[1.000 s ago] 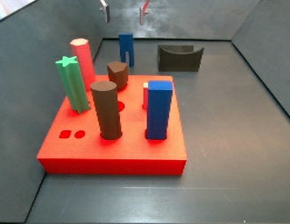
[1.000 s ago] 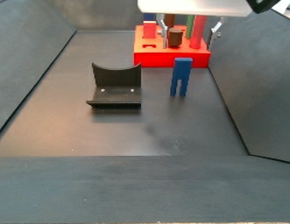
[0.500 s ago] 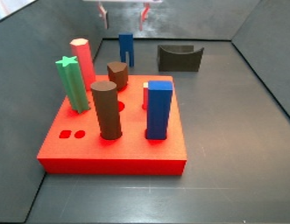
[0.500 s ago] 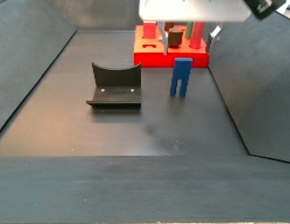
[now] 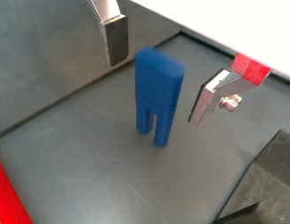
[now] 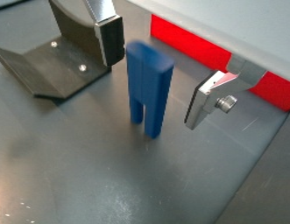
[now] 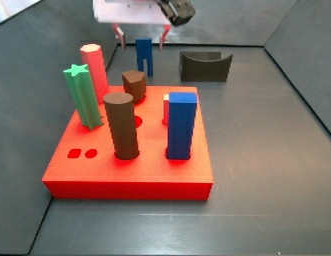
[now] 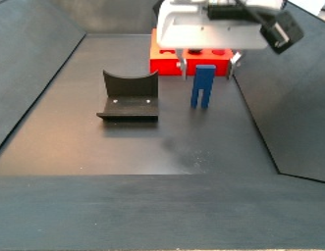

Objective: Pick up the square-circle object. Move up. Rotate the square-circle object. Place the square-circle object on the fixture. Regrasp the square-circle object. Move to above the board. Insert the square-circle object.
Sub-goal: Rotate the square-circle object, then move to above the board.

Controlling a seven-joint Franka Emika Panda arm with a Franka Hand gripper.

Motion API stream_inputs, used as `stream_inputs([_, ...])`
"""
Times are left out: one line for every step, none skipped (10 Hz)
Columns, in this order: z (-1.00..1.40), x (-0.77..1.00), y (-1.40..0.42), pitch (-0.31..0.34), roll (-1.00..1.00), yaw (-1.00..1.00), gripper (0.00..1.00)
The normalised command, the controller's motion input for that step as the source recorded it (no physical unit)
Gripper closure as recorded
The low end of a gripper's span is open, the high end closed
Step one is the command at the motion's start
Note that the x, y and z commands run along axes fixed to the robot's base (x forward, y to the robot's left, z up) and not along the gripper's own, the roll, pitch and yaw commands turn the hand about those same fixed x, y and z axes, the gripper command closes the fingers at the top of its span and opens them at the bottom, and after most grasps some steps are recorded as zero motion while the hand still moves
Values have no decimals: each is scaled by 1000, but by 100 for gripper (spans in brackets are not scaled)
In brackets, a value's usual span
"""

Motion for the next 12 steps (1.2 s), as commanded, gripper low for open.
stream_inputs([-236, 46, -1, -36, -126, 19, 0])
stream_inputs([0, 0, 0, -33, -135, 21, 100])
stream_inputs([1000, 265, 344, 52, 390, -212, 100])
stream_inputs([1000, 257, 341, 73, 387, -204, 100])
stream_inputs([1000, 238, 312, 116, 361, -155, 100])
stream_inputs([1000, 225, 288, 130, 332, -100, 100])
stream_inputs([1000, 210, 267, 128, 271, -31, 100])
stream_inputs([1000, 199, 250, 122, 226, 3, 100])
stream_inputs([1000, 187, 235, 109, 194, 18, 100])
stream_inputs([1000, 174, 220, 97, 167, 27, 100])
stream_inputs([1000, 161, 202, 85, 137, 31, 100])
stream_inputs([1000, 150, 191, 84, 121, 26, 100])
